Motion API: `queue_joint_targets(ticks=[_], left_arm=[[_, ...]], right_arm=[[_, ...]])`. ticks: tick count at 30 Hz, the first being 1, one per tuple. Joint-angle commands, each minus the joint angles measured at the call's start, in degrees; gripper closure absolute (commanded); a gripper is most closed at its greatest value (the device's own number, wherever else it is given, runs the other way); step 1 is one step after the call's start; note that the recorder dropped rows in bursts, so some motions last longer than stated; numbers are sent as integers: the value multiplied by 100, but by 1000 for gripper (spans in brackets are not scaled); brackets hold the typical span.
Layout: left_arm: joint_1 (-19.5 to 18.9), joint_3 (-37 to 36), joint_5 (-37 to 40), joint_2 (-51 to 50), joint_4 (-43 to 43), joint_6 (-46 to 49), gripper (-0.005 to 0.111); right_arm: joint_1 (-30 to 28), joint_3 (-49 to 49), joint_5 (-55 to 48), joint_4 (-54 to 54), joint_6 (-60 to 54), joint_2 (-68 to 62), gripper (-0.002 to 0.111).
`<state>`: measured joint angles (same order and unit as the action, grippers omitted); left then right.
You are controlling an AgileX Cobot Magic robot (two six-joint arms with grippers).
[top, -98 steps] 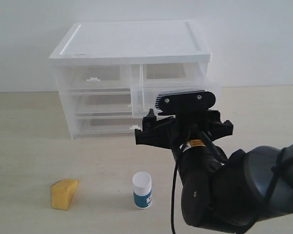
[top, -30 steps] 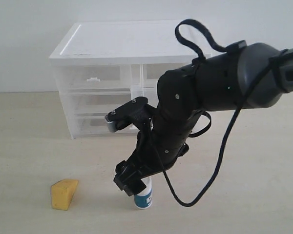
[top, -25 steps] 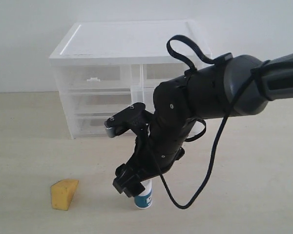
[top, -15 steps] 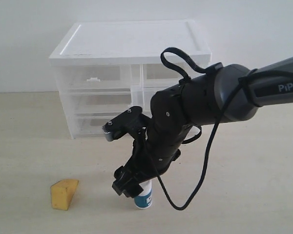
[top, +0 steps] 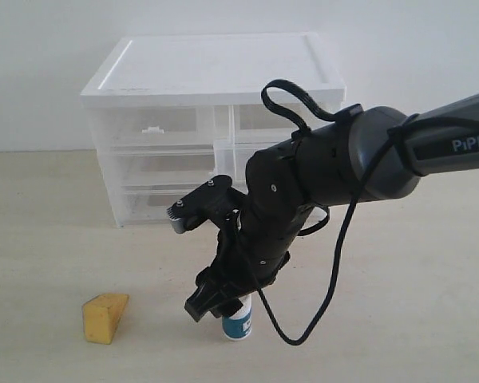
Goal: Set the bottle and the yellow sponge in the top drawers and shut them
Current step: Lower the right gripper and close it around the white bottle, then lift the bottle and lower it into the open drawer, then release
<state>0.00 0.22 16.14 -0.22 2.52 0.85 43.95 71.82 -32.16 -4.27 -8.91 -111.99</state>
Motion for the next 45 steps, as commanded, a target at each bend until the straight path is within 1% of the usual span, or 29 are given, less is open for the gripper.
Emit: queue_joint_targets(ticks=[1, 12, 13, 15, 19, 20, 26, 30, 35, 40, 42, 43, 45], left_arm=[[-14, -22, -17, 22, -54, 6, 102], [-14, -22, -17, 22, -54, 6, 102], [-14, -22, -17, 22, -54, 6, 102], [-14, -22, -27, 22, -54, 6, 102], [-14, -22, -27, 22, -54, 6, 102], [-14, -22, -27, 22, -54, 6, 102], [-14, -22, -27, 22, -54, 6, 102], [-14, -22, -27, 22, -54, 6, 102], [-14, -22, -17, 22, -54, 6, 102], [-14, -22, -17, 22, -54, 6, 102], [-14, -22, -17, 22, -54, 6, 102], [-14, -22, -17, 22, -54, 6, 102], [-14, -22, -17, 22, -54, 6, 102]], right_arm=[[0, 26, -143, 59, -85, -5, 47], [0, 26, -284, 48, -85, -5, 49], [0, 26, -284, 48, -85, -5, 52], [0, 26, -284, 48, -85, -5, 65], [0, 26, -294, 25, -235, -5, 104], [0, 26, -294, 10, -255, -5, 108], [0, 26, -449, -165, -531, 170, 108], [0, 26, -449, -667, -1024, 615, 108], [0, 26, -675, -1891, -2561, 1222, 108], [0, 26, -702, -2223, -3244, 1702, 108], [0, 26, -702, -2487, -3687, 1903, 108], [0, 26, -724, -2834, -4311, 2083, 108], [0, 26, -738, -3237, -4939, 2274, 108]])
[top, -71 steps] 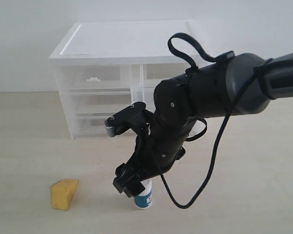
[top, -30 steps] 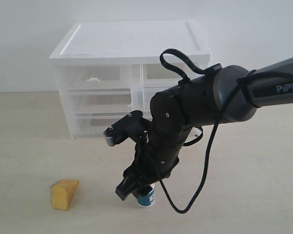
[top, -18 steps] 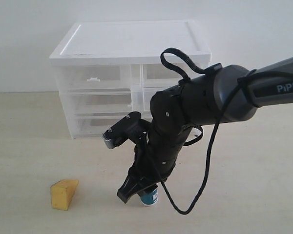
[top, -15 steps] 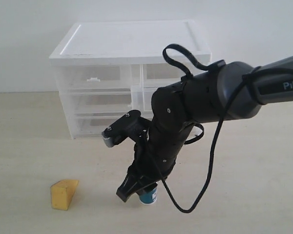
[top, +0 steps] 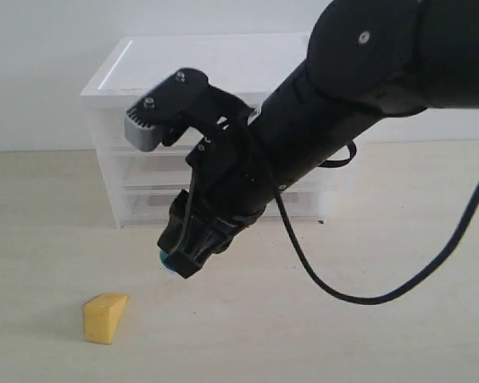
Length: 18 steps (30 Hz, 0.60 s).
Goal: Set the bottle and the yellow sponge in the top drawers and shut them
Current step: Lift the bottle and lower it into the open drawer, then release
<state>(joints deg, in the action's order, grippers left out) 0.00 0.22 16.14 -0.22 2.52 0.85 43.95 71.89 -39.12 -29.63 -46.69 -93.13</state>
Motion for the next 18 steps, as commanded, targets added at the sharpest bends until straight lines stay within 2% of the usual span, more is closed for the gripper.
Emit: queue_joint_targets(ticks=[1, 4, 6, 12, 13, 18], left_arm=[[-14, -22, -17, 22, -54, 6, 102], [-14, -22, -30, 22, -54, 6, 102], [-14, -22, -30, 22, -54, 6, 102], [-14, -22, -18, 22, -54, 6, 102], [-14, -22, -6, 22, -54, 6, 102], [-14, -22, -6, 22, -54, 6, 102]], right_arm=[[0, 19, -43, -846, -1556, 479, 108], [-67, 19, 28, -1040, -2229, 720, 108], [-338, 19, -5, -1394, -2949, 741, 108], [-1795, 19, -937, -4363, -5391, 716, 108], [-2082, 19, -1147, -4663, -5630, 716, 108], [-2730, 19, -1456, -4975, -5839, 716, 108]])
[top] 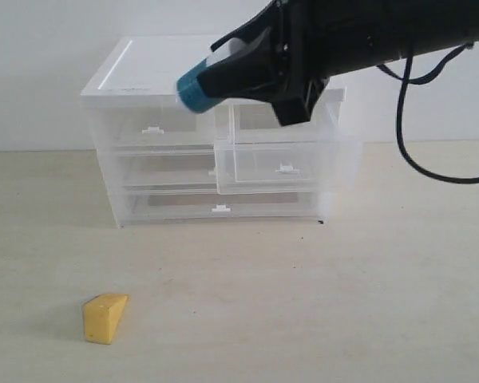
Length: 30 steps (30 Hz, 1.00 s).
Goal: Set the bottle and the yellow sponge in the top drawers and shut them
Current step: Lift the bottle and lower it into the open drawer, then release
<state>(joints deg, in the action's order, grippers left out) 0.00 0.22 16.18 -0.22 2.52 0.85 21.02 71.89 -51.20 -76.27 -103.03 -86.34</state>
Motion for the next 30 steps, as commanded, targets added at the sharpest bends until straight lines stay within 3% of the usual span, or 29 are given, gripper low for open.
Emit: queue_joint_targets(ticks=[1, 5, 12, 22, 30], left_arm=[[-14, -22, -9, 22, -54, 6, 102], [-14, -22, -23, 22, -54, 6, 102], [-14, -22, -34, 22, -54, 6, 102], [-14, -22, -10, 22, -54, 6, 102], [-14, -22, -10, 22, -54, 6, 102]], right_arm=[[-565, 19, -299, -312, -205, 22, 108], [-1186, 19, -1075, -803, -199, -360, 108], [-1652, 19, -1866, -1676, -784, -1260, 108], [-1652, 19, -1877, -2018, -1102, -2183, 108], [-1642, 19, -1877, -2346, -614, -2504, 108]])
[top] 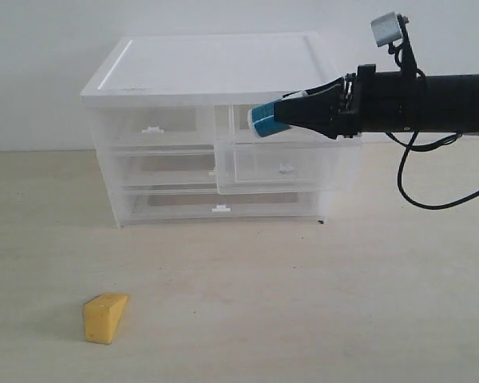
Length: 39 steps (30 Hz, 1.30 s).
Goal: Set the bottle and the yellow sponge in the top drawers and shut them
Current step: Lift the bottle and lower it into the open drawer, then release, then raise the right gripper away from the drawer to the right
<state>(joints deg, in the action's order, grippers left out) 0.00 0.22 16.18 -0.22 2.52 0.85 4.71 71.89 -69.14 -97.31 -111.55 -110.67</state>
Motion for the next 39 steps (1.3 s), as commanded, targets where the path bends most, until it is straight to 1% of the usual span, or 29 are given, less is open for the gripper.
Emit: queue_joint_targets(ticks=[1, 6, 18, 20, 22, 25, 28, 29, 30, 31, 39], left_arm=[[-14, -22, -10, 22, -54, 6, 102], [-14, -22, -32, 22, -54, 6, 102], [-14, -22, -21, 22, -54, 6, 102], [-14, -22, -21, 22, -54, 6, 102], [-14, -22, -21, 22, -54, 6, 102], [-14, -22, -21, 22, -54, 6, 102], [-14, -22, -21, 22, -54, 6, 102], [-14, -22, -21, 22, -54, 6, 102], [-14, -22, -21, 22, -54, 6, 102], [-14, -22, -21, 22, -54, 6, 102], [-14, -22, -31, 22, -54, 6, 102]], right_arm=[[-11, 19, -82, -259, 307, -84, 108], [-11, 19, 204, -246, 610, -84, 108], [-11, 19, 202, -183, 632, -84, 108], [-11, 19, 202, -130, 632, -84, 106], [-11, 19, 202, -89, 632, -84, 96], [-11, 19, 190, -88, 644, -84, 70], [-11, 19, 190, -88, 586, -84, 50], [-11, 19, 190, -88, 586, -84, 46], [-11, 19, 204, -88, 586, -71, 43], [-11, 19, 232, -88, 573, -70, 43], [-11, 19, 321, -99, 560, -45, 43]])
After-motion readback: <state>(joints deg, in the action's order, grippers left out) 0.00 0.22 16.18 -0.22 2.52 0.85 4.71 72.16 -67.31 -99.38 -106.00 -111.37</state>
